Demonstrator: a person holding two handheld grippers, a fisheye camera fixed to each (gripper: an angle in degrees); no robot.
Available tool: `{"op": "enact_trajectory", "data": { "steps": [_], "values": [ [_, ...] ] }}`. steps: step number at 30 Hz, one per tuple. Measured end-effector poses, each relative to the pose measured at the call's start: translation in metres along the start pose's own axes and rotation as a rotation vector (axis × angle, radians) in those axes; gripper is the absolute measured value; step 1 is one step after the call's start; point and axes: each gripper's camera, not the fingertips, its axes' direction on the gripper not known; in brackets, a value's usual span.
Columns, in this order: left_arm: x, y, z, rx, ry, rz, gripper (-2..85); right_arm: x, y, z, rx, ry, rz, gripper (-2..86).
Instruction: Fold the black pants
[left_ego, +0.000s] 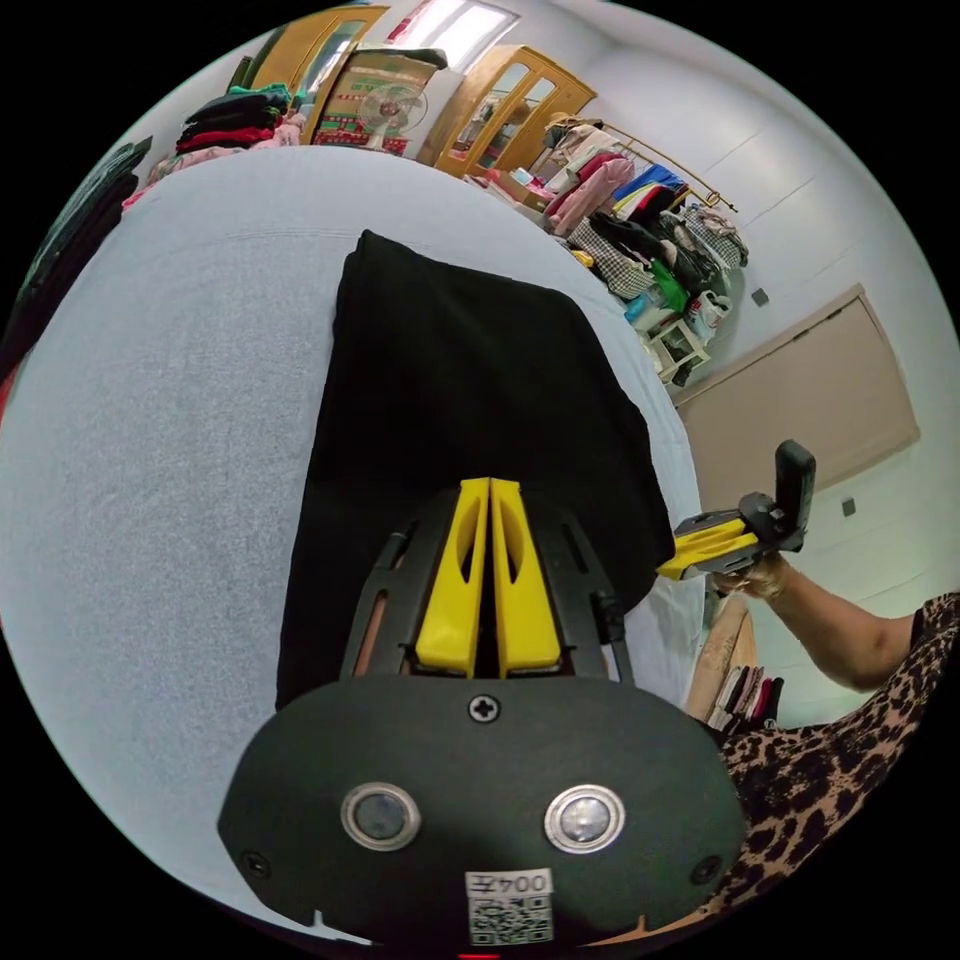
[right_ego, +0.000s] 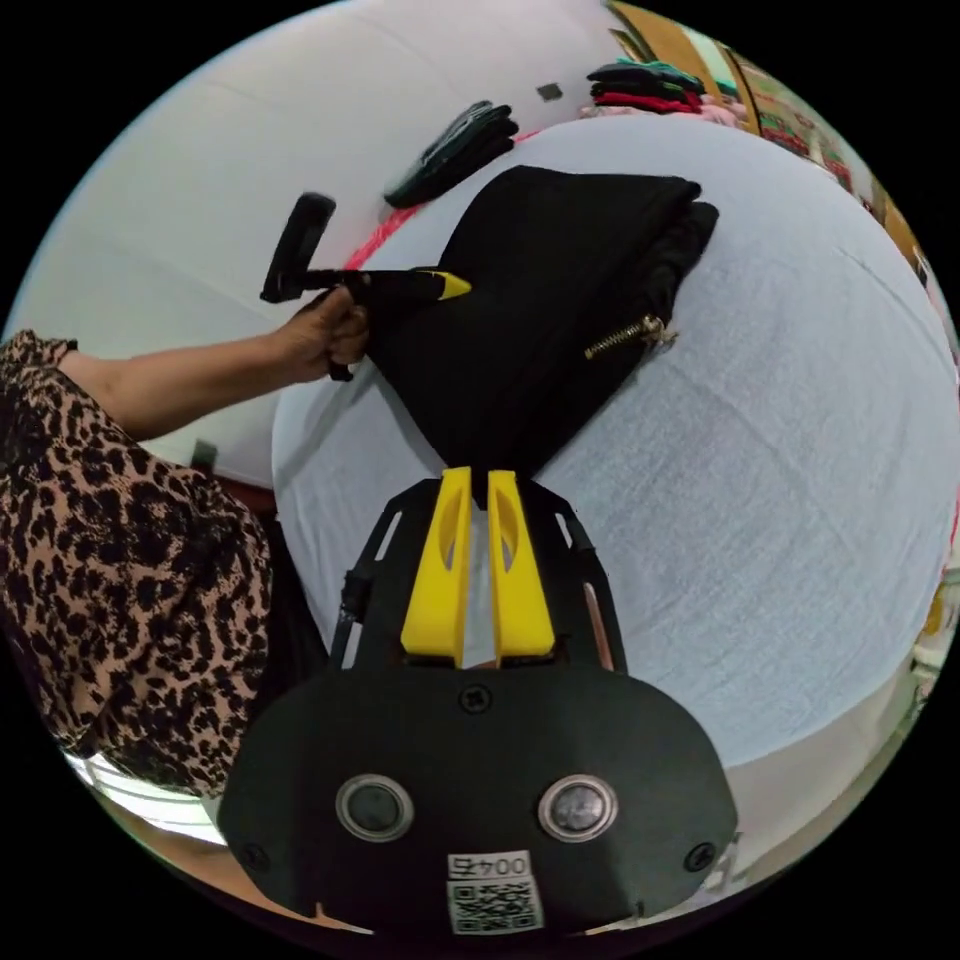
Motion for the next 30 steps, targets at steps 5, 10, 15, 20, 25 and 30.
{"op": "enact_trajectory", "data": {
  "steps": [5, 10, 15, 20, 25, 30],
  "values": [
    [-0.030, 0.007, 0.002, -0.004, 0.078, -0.059, 1.7, 0.021, 0.013, 0.020, -0.041, 0.009, 0.122, 4.6],
    [-0.051, 0.013, -0.013, 0.005, 0.144, -0.115, 6.1, 0.062, 0.049, 0.020, 0.107, -0.233, 0.381, 14.6],
    [-0.074, 0.051, -0.045, 0.071, 0.334, -0.236, 11.1, 0.103, 0.049, 0.049, 0.236, -0.438, 0.545, 17.5],
    [-0.099, 0.126, -0.032, 0.104, 0.588, -0.527, 15.2, 0.130, 0.050, 0.095, 0.275, -0.534, 0.660, 14.2],
    [-0.103, 0.152, 0.012, 0.126, 0.754, -0.669, 18.2, 0.137, 0.043, 0.138, 0.238, -0.527, 0.758, 6.3],
    [-0.094, 0.143, 0.052, 0.149, 0.807, -0.698, 20.4, 0.129, 0.048, 0.152, 0.294, -0.588, 0.764, 5.8]
  ]
}}
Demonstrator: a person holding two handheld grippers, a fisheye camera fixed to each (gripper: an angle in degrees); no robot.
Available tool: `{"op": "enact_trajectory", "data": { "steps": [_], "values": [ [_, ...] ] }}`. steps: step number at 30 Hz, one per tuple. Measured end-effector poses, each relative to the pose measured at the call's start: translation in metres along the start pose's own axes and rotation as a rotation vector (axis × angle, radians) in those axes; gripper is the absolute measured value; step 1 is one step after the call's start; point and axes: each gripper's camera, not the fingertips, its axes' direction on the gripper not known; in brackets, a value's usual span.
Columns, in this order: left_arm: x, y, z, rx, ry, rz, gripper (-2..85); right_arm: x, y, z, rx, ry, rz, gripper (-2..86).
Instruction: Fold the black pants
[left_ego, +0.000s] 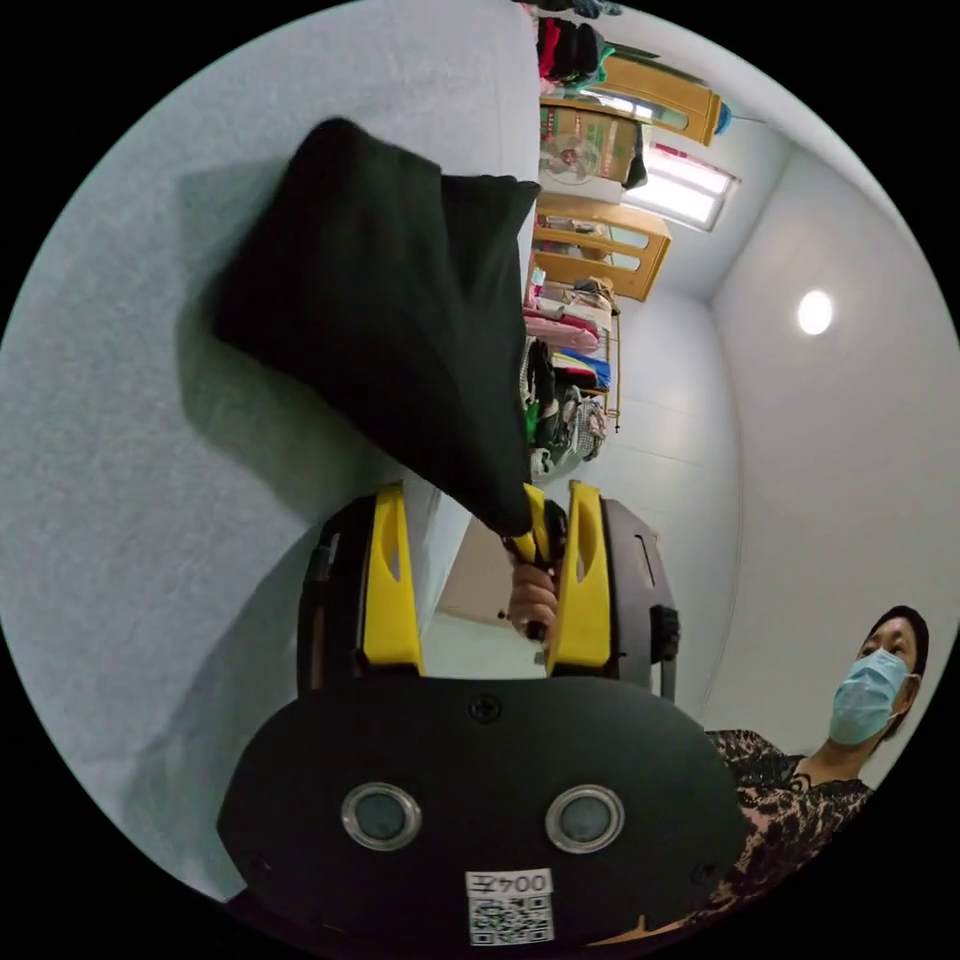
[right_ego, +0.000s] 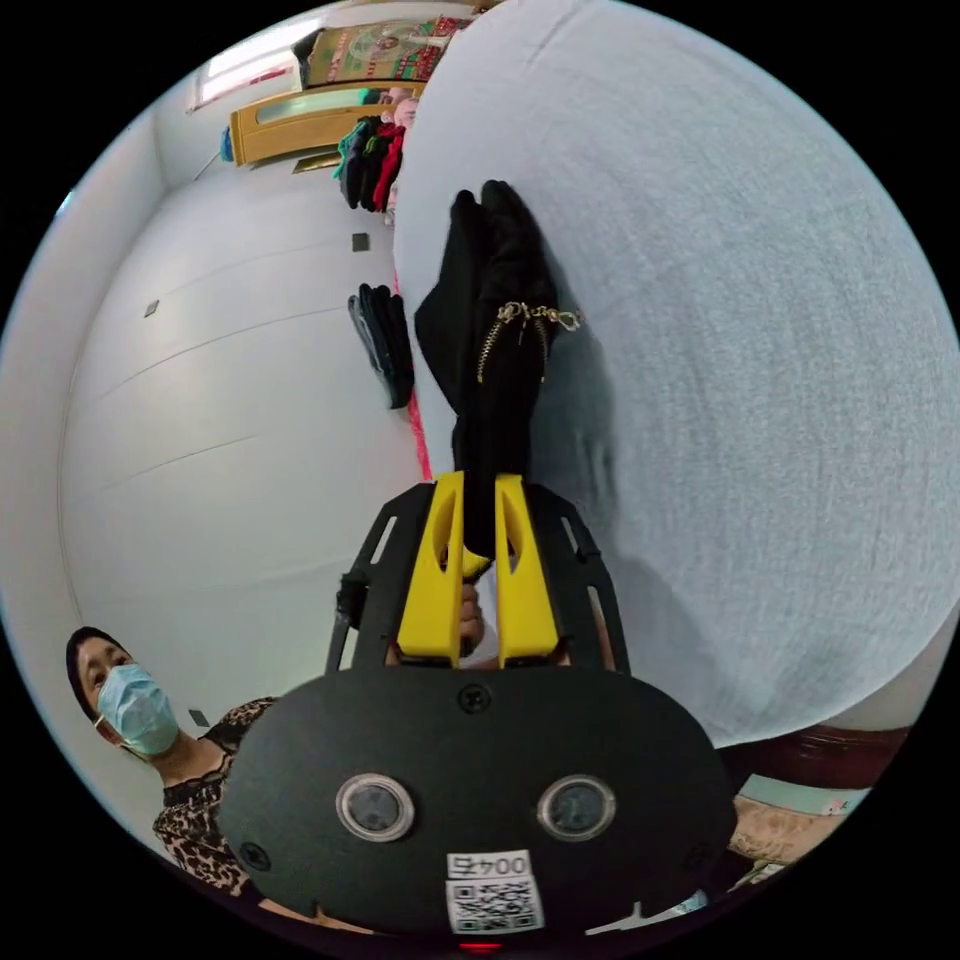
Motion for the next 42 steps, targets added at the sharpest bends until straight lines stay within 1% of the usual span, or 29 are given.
{"op": "enact_trajectory", "data": {
  "steps": [3, 4, 5, 6, 7, 8, 10, 13, 20, 23, 24, 26, 28, 30, 32, 33, 34, 35, 36, 37, 38, 39, 40, 41, 42],
  "values": [
    [-0.010, -0.009, 0.024, 0.064, 0.079, -0.024, 19.5, 0.012, 0.006, 0.019, -0.030, -0.010, -0.008, 6.0],
    [-0.012, -0.014, 0.031, 0.095, 0.088, -0.026, 15.1, 0.022, 0.008, 0.028, -0.052, -0.018, -0.009, 6.3],
    [-0.014, -0.017, 0.035, 0.116, 0.054, -0.043, 11.7, 0.027, 0.009, 0.031, -0.063, -0.020, -0.012, 6.9],
    [-0.014, -0.017, 0.036, 0.130, 0.041, -0.046, 10.6, 0.039, 0.010, 0.036, -0.078, -0.009, -0.016, 8.1],
    [-0.013, -0.017, 0.040, 0.149, 0.045, -0.054, 9.3, 0.053, 0.010, 0.038, -0.092, 0.004, -0.031, 11.8],
    [-0.009, -0.017, 0.045, 0.135, 0.034, -0.069, 8.8, 0.061, 0.009, 0.038, -0.098, -0.004, -0.048, 13.6],
    [0.000, -0.015, 0.055, 0.110, 0.022, -0.081, 8.5, 0.106, 0.002, 0.040, -0.093, -0.111, -0.001, 21.3],
    [0.014, -0.013, 0.070, 0.078, -0.015, -0.090, 8.3, 0.159, -0.014, 0.051, -0.039, -0.215, 0.058, 23.7],
    [0.027, 0.000, 0.111, 0.016, -0.085, -0.107, 8.1, 0.221, -0.042, 0.137, -0.169, -0.250, 0.049, 22.4],
    [0.029, 0.008, 0.130, -0.025, -0.139, -0.083, 8.0, 0.250, -0.040, 0.177, -0.195, -0.237, 0.057, 16.1],
    [0.030, 0.010, 0.135, -0.039, -0.160, -0.069, 8.0, 0.266, -0.036, 0.193, -0.217, -0.242, 0.078, 12.0],
    [0.037, 0.019, 0.155, -0.104, -0.258, -0.001, 8.0, 0.281, -0.020, 0.211, -0.193, -0.189, 0.057, 9.9],
    [0.049, 0.026, 0.173, -0.174, -0.323, 0.087, 8.0, 0.283, 0.019, 0.222, -0.098, -0.086, -0.071, 9.0],
    [0.065, 0.035, 0.195, -0.277, -0.372, 0.197, 8.0, 0.290, 0.062, 0.223, 0.002, -0.044, -0.137, 8.7],
    [0.086, 0.053, 0.233, -0.451, -0.401, 0.361, 8.0, 0.306, 0.115, 0.219, 0.128, -0.040, -0.155, 8.6],
    [0.089, 0.059, 0.244, -0.497, -0.398, 0.393, 8.0, 0.320, 0.154, 0.216, 0.224, -0.045, -0.146, 8.5],
    [0.094, 0.072, 0.268, -0.589, -0.384, 0.444, 8.0, 0.337, 0.195, 0.214, 0.320, -0.051, -0.128, 8.5],
    [0.098, 0.086, 0.295, -0.684, -0.369, 0.483, 8.0, 0.346, 0.215, 0.213, 0.365, -0.052, -0.117, 8.5],
    [0.099, 0.094, 0.310, -0.735, -0.362, 0.502, 8.0, 0.365, 0.257, 0.212, 0.449, -0.049, -0.085, 8.5],
    [0.101, 0.111, 0.342, -0.837, -0.348, 0.530, 7.9, 0.384, 0.298, 0.212, 0.528, -0.040, -0.039, 8.5],
    [0.100, 0.130, 0.376, -0.938, -0.330, 0.548, 7.9, 0.393, 0.319, 0.212, 0.569, -0.032, -0.016, 8.5],
    [0.100, 0.141, 0.394, -0.988, -0.320, 0.555, 7.9, 0.411, 0.361, 0.214, 0.656, -0.009, 0.029, 8.5],
    [0.097, 0.162, 0.429, -1.089, -0.297, 0.573, 7.9, 0.428, 0.404, 0.218, 0.747, 0.009, 0.076, 8.5],
    [0.092, 0.185, 0.465, -1.192, -0.274, 0.578, 7.9, 0.437, 0.426, 0.221, 0.794, 0.016, 0.101, 8.5],
    [0.089, 0.197, 0.483, -1.242, -0.265, 0.573, 7.9, 0.455, 0.470, 0.228, 0.894, 0.025, 0.151, 8.5]
  ]
}}
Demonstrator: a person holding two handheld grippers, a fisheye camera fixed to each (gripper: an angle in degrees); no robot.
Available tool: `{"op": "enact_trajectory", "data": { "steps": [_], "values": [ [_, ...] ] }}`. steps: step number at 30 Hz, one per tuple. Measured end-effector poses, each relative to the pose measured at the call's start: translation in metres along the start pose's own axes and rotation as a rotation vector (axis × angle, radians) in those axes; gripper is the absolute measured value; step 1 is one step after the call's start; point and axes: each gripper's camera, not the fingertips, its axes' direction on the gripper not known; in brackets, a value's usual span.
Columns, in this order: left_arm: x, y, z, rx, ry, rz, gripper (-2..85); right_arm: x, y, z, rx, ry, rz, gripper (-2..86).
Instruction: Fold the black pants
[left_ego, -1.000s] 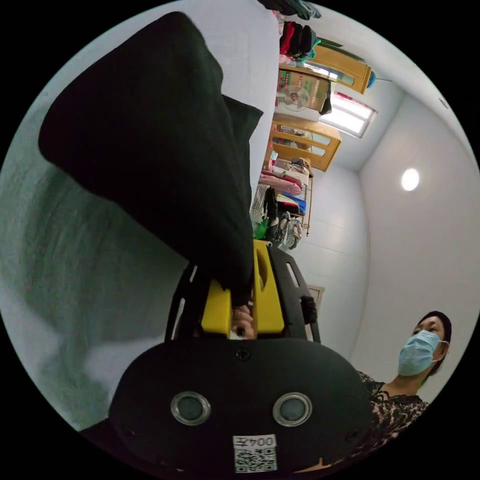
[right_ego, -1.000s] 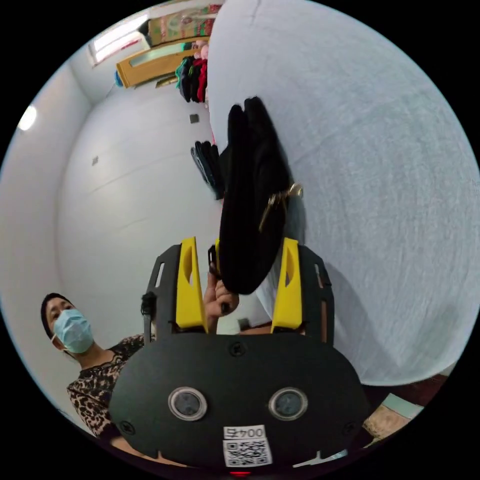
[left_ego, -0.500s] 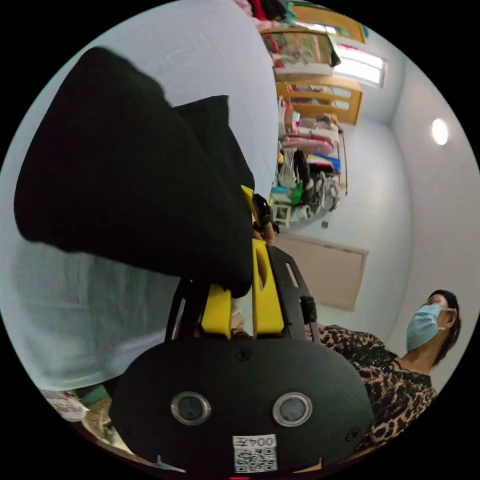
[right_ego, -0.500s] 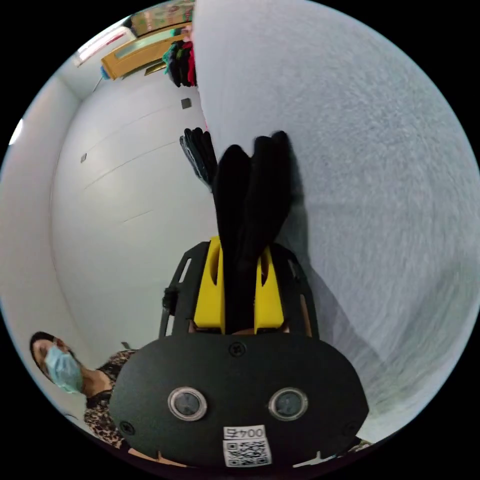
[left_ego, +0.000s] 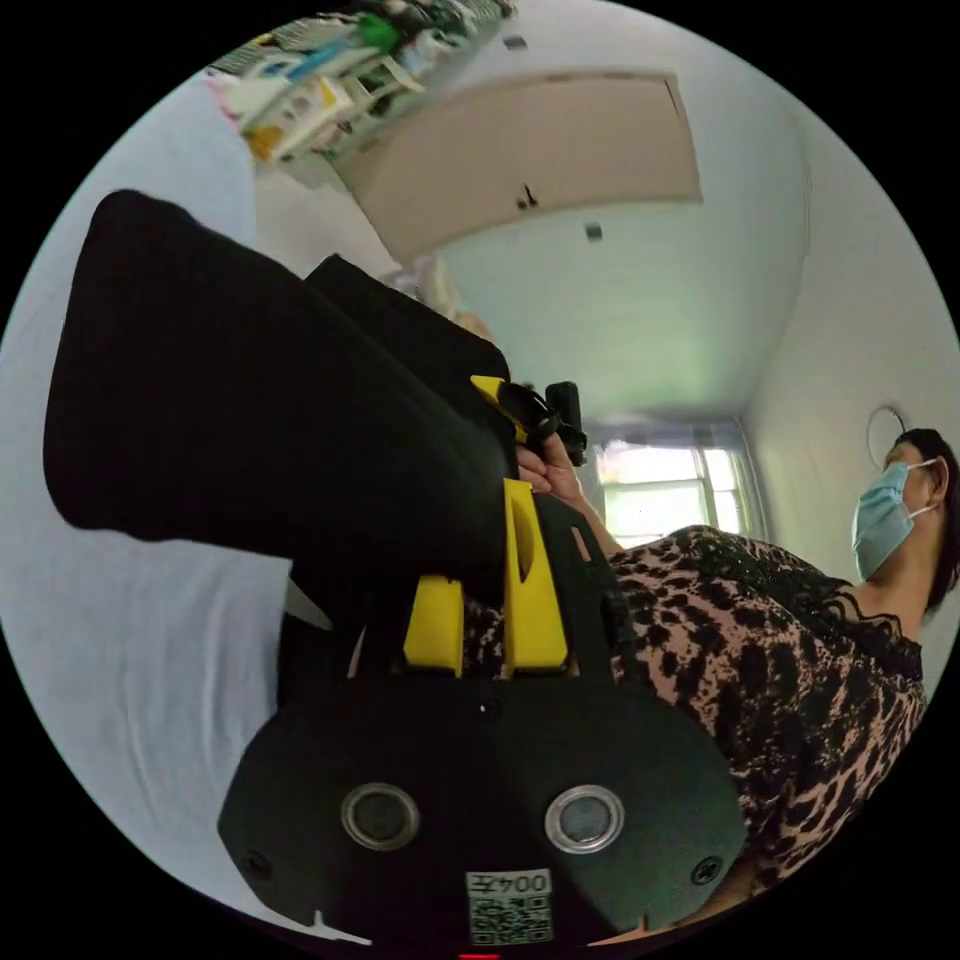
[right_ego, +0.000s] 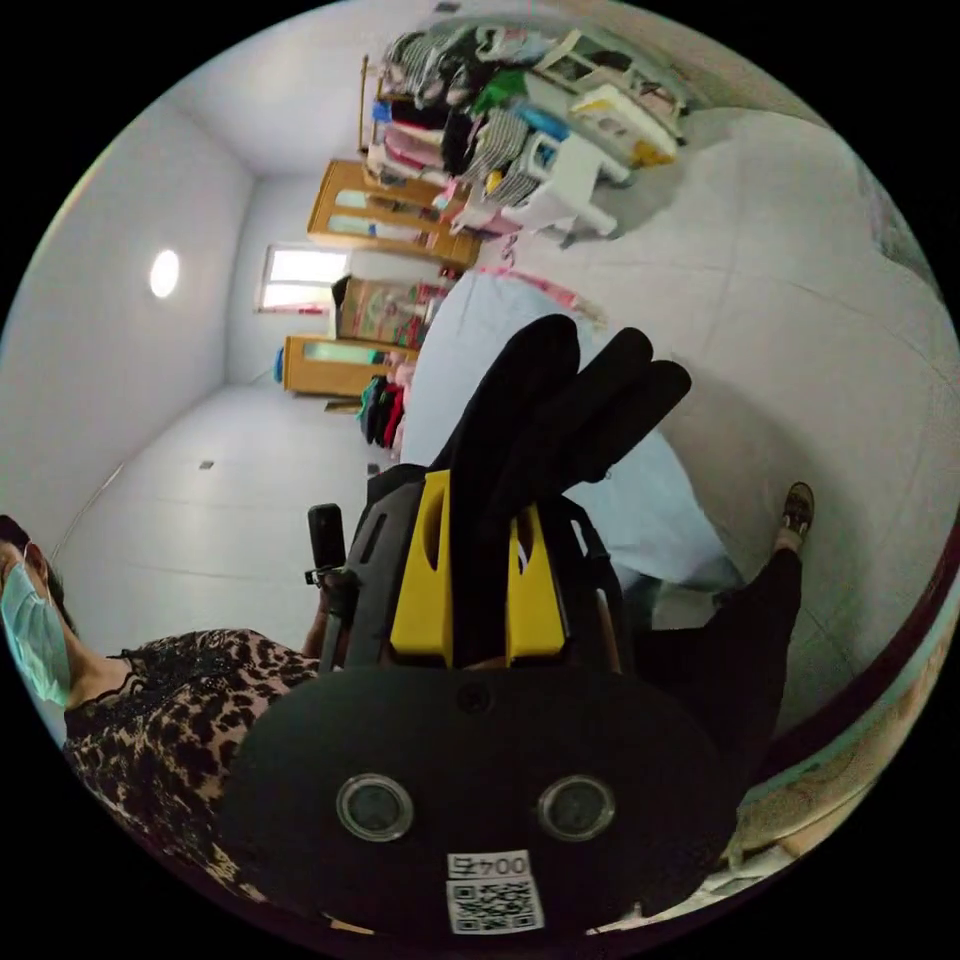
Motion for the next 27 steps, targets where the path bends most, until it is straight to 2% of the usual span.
{"op": "enact_trajectory", "data": {
  "steps": [5, 8, 13, 17, 22, 27],
  "values": [
    [0.044, -0.106, 0.171, -0.393, 0.079, 0.173, 7.9, 0.092, 0.130, -0.093, 0.353, 0.044, 0.168, 8.5],
    [0.082, -0.140, 0.277, -0.589, 0.091, 0.279, 8.0, 0.147, 0.220, -0.141, 0.550, 0.048, 0.266, 8.5],
    [0.134, -0.158, 0.459, -0.868, 0.156, 0.381, 8.0, 0.235, 0.386, -0.214, 0.846, 0.103, 0.443, 8.5],
    [0.164, -0.149, 0.617, -1.083, 0.222, 0.398, 7.9, 0.289, 0.482, -0.255, 0.963, 0.170, 0.564, 8.4],
    [0.184, -0.140, 0.765, -1.226, 0.232, 0.392, 7.9, 0.364, 0.573, -0.306, 1.060, 0.245, 0.704, 8.3],
    [0.229, -0.162, 0.850, -1.210, 0.219, 0.532, 8.0, 0.405, 0.597, -0.353, 1.113, 0.308, 0.623, 8.3]
  ]
}}
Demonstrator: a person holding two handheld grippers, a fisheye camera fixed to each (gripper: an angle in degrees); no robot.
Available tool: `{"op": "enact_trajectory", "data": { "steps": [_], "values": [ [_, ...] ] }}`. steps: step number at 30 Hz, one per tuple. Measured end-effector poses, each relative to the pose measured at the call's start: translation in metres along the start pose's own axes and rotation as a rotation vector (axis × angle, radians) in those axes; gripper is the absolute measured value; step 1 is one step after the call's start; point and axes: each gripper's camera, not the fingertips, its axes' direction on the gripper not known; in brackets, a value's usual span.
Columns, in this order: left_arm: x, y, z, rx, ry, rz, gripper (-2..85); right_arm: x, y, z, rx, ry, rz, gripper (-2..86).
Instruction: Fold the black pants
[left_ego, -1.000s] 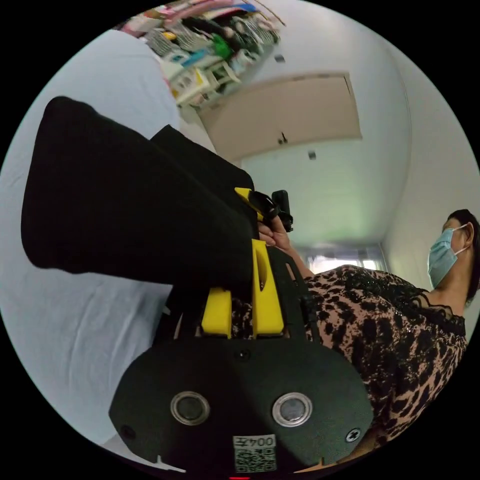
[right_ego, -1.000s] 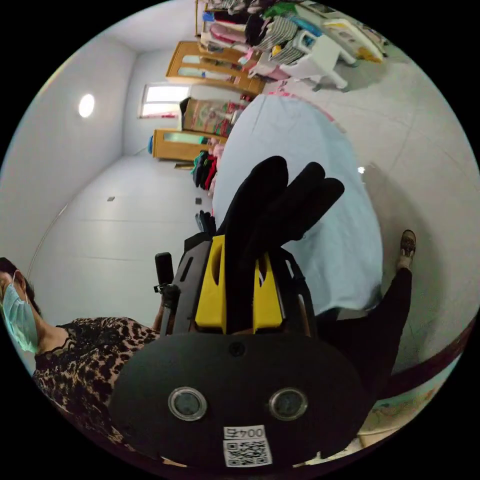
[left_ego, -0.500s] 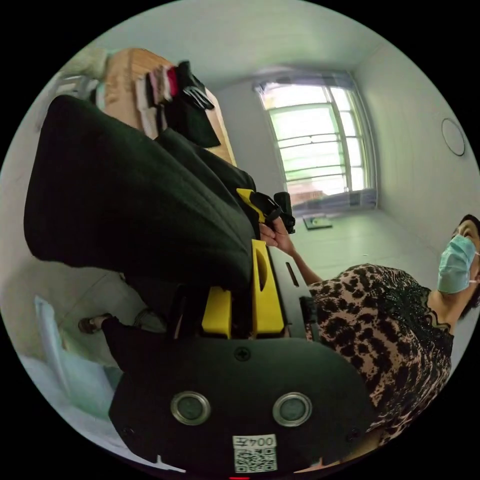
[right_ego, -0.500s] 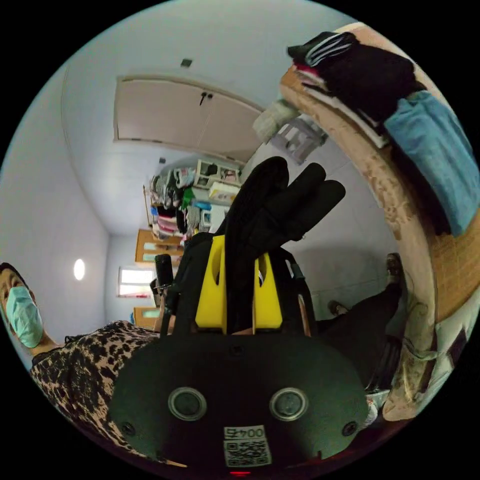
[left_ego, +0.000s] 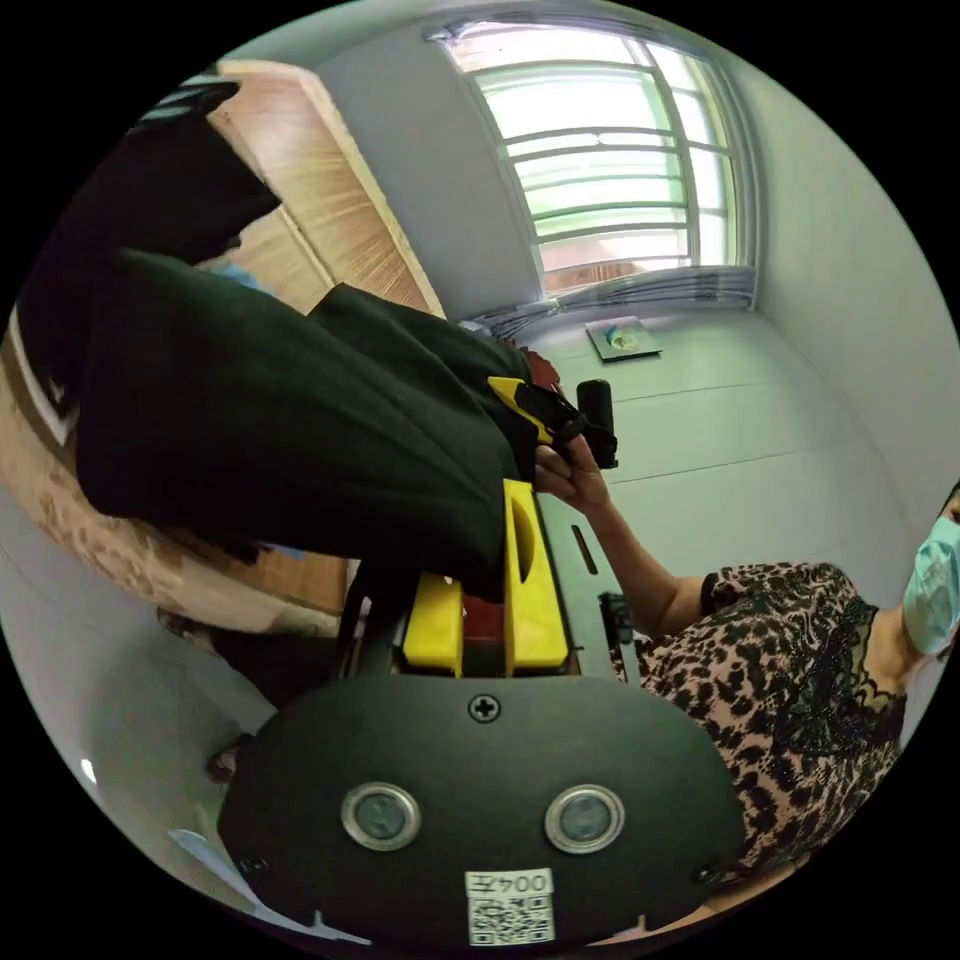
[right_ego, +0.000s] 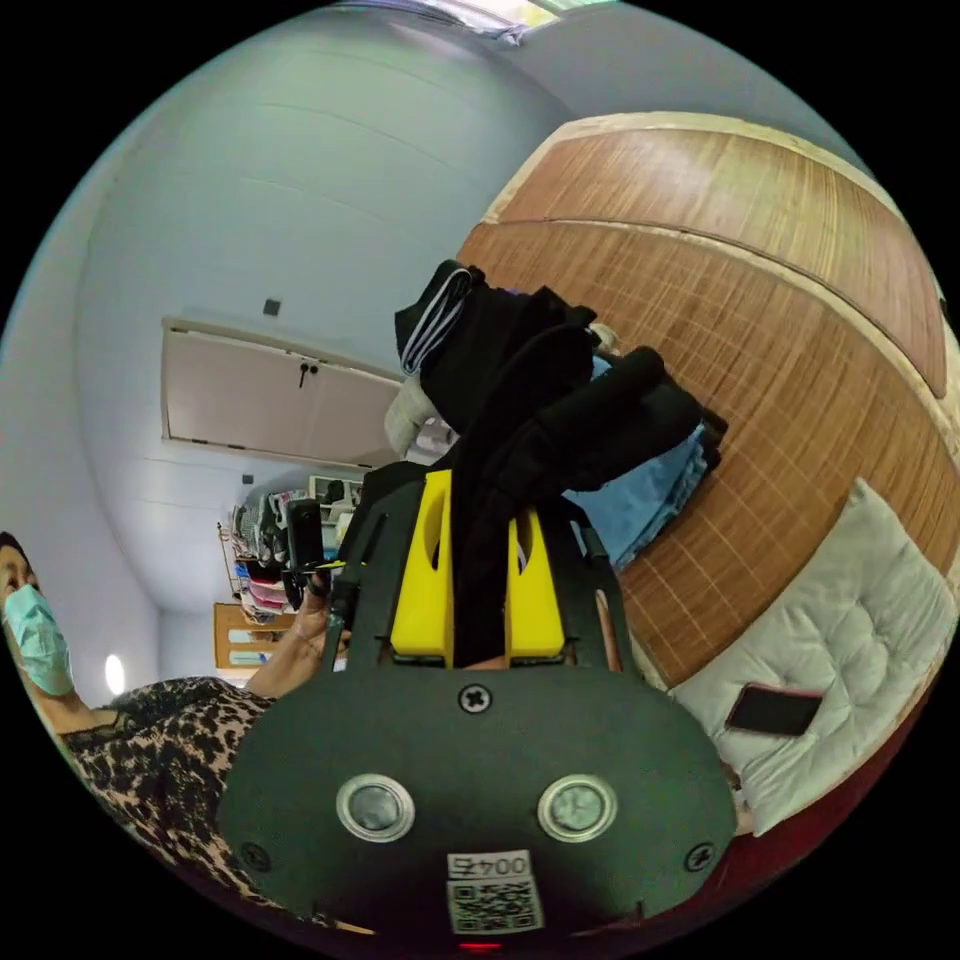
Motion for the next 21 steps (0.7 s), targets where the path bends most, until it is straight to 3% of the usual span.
{"op": "enact_trajectory", "data": {
  "steps": [4, 6, 11, 21],
  "values": [
    [-0.011, -0.050, -0.011, 0.047, -0.099, 0.131, 8.0, 0.038, -0.025, 0.012, 0.084, -0.065, -0.099, 8.4],
    [-0.046, -0.062, -0.009, 0.048, -0.115, 0.094, 8.1, 0.070, -0.034, 0.039, 0.053, -0.052, -0.086, 8.4],
    [-0.194, -0.057, 0.023, -0.012, -0.145, -0.312, 8.0, 0.159, -0.042, 0.131, -0.182, 0.090, 0.169, 8.5],
    [-0.176, -0.062, 0.035, 0.040, -0.142, -0.239, 8.1, 0.125, -0.057, 0.115, -0.134, 0.153, 0.020, 8.6]
  ]
}}
